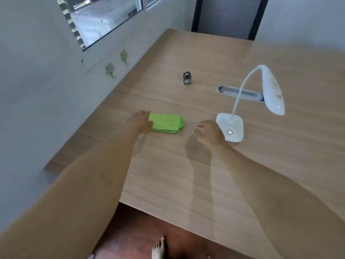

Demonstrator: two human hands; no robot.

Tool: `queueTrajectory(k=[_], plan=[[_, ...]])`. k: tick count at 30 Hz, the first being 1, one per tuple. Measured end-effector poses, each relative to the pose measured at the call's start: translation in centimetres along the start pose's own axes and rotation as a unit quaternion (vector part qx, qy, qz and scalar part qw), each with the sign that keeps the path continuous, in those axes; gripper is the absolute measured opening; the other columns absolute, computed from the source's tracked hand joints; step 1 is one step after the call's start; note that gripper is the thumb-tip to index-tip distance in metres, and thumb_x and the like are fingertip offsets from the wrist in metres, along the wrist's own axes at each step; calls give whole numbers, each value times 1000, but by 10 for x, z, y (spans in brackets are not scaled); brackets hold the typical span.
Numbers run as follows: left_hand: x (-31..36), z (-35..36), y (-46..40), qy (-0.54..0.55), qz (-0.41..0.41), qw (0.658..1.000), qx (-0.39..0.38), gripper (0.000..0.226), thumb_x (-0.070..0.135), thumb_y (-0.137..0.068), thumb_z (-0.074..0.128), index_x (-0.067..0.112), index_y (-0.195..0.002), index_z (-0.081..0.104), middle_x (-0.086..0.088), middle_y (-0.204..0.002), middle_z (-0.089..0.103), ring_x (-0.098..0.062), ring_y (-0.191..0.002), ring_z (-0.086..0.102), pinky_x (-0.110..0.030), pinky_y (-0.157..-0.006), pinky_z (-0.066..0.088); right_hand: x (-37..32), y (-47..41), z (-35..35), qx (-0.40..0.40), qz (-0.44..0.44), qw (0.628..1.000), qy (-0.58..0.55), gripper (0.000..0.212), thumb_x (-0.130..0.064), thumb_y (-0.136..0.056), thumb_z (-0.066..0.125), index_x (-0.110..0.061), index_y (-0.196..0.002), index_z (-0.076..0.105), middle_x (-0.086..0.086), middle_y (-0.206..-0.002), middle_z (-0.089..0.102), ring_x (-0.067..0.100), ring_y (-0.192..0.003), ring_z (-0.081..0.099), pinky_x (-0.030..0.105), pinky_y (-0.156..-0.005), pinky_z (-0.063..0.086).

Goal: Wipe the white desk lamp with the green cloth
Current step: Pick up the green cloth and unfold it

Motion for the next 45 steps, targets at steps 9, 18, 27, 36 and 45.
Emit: queueTrajectory(k=[9,18,27,36,45], plan=[[-16,10,-44,96,22,995,-30,67,12,-89,50,11,-151,23,-8,-160,22,-25,-146,26,-28,-118,24,-39,-55,49,-101,141,982,-76,67,-48,-78,66,-9,-128,43,12,-125,60,36,-126,42,41,-101,40],[-22,12,-54,120,24,992,14,47,10,-68,64,8,-115,67,-18,-121,61,-34,-113,58,-34,-96,52,-32,-67,67,-117,228,954,-156,25,-27,-61,83,-12,-71,66,9,-90,70,29,-102,64,35,-90,50],[-8,0,-36,269,25,963,-14,22,0,-69,72,12,-84,61,-7,-75,57,-18,-65,56,-19,-54,39,-23,-31,48,-66,263,878,-394,29,1,-78,65,-18,-62,50,7,-81,62,21,-74,59,20,-65,51],[73,8,16,422,2,881,-215,22,-6,-78,67,13,-75,57,-7,-73,60,-14,-61,57,-14,-39,51,21,45,-17,5,347,695,-630,11,-7,-86,60,-13,-93,53,12,-99,64,22,-80,63,38,-68,55],[167,52,60,550,-5,769,-326,18,-4,-83,63,11,-79,55,-4,-73,71,-4,-50,70,-14,-45,54,53,97,-27,30,273,626,-729,44,-25,-89,59,-30,-130,45,1,-114,65,20,-101,64,31,-74,56]])
Point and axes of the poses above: each hand's wrist, its own y-axis away from the middle knuckle, its own z-axis out of the palm, x = y × z, the point moved 4 cm from there along -y, towards the middle knuckle
